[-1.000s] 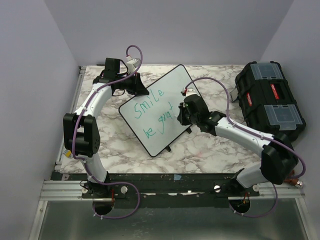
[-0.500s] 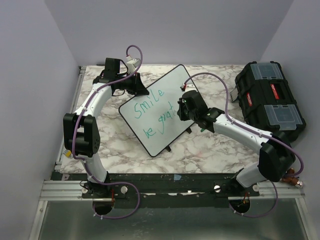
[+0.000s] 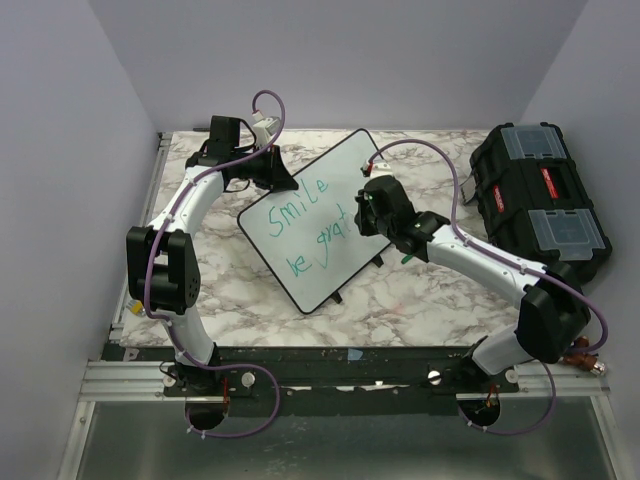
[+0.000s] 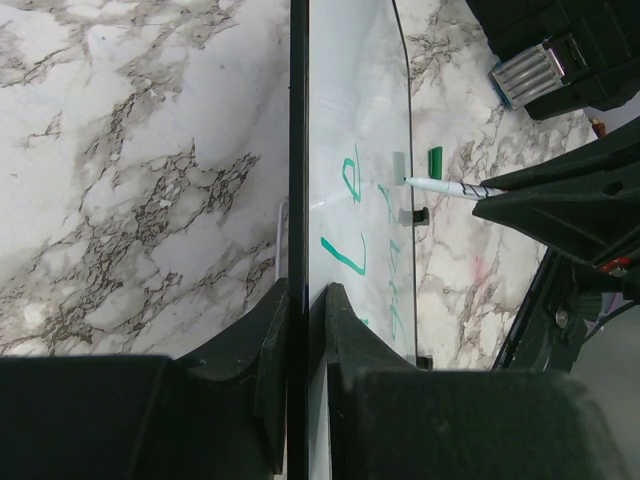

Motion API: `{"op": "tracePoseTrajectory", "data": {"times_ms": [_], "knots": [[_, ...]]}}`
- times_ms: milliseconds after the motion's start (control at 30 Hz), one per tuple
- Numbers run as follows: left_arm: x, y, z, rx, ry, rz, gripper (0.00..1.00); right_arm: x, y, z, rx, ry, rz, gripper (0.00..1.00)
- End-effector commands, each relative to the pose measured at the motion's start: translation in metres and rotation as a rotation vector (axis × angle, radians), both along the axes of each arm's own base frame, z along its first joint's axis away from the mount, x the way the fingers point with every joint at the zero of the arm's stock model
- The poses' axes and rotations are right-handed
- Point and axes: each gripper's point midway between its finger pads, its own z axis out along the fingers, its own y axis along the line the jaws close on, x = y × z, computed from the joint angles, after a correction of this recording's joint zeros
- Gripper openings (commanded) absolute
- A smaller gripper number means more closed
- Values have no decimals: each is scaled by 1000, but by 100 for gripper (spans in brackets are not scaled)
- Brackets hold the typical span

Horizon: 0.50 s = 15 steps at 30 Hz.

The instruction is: Write a sentence on the whiteboard

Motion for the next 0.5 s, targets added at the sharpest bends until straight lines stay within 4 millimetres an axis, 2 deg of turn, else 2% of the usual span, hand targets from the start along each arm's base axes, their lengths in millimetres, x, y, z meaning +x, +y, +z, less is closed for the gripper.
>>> {"op": "tracePoseTrajectory", "data": {"times_ms": [0,467], "knots": [[8,8,5,59,-118,-3,0,4,-2,4,-7,-16,-14,1],[8,8,5,58,-116,-4,0,7,1,-14,-25,10,-13,1]]}}
